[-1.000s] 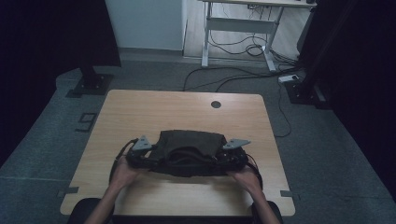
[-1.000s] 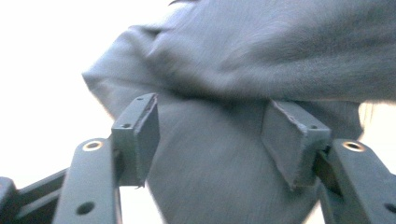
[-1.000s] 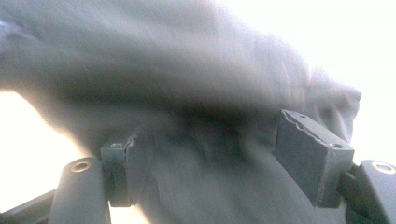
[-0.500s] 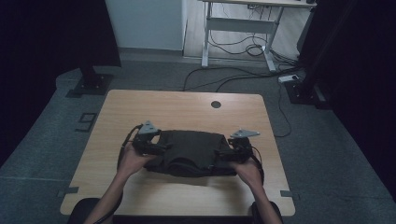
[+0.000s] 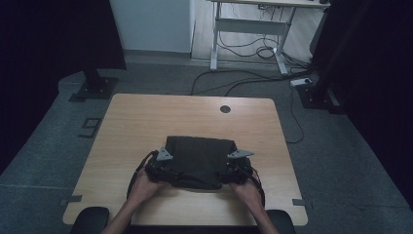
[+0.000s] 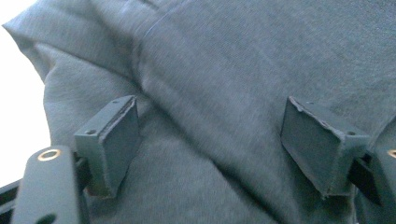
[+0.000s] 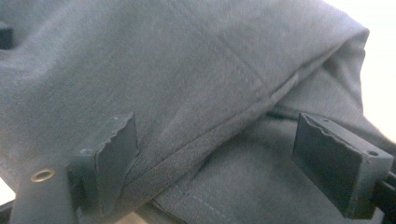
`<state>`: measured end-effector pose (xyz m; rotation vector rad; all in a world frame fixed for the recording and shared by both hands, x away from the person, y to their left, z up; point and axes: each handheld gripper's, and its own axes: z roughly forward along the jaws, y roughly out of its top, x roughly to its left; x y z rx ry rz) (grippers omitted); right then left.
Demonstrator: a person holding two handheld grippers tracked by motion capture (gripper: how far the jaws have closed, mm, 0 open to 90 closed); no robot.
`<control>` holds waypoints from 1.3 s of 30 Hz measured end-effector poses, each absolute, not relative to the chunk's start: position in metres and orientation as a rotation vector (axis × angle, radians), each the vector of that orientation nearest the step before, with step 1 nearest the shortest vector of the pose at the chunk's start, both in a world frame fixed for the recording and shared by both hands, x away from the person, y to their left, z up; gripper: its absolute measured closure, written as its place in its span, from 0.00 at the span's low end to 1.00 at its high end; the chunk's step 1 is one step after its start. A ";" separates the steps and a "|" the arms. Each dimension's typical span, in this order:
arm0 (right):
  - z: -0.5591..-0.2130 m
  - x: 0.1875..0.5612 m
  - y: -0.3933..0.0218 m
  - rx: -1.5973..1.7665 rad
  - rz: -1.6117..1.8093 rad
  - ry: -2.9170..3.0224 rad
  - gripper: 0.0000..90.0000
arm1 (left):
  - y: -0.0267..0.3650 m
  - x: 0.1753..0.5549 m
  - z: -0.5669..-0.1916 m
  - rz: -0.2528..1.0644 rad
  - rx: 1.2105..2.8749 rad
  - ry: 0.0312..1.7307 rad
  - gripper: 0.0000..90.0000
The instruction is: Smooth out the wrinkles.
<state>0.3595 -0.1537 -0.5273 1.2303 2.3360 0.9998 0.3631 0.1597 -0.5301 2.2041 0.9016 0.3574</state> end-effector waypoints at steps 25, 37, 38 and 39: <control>-0.543 0.441 -0.131 1.272 1.049 2.290 0.17 | 0.183 0.440 -0.537 0.419 2.135 1.050 0.19; -0.534 0.443 -0.129 1.252 1.058 2.304 0.20 | 0.186 0.437 -0.529 0.424 2.111 1.040 0.16; -0.531 0.442 -0.129 1.238 1.062 2.307 0.20 | 0.186 0.435 -0.526 0.421 2.105 1.036 0.16; -0.528 0.440 -0.129 1.226 1.068 2.316 0.20 | 0.187 0.432 -0.522 0.423 2.102 1.033 0.16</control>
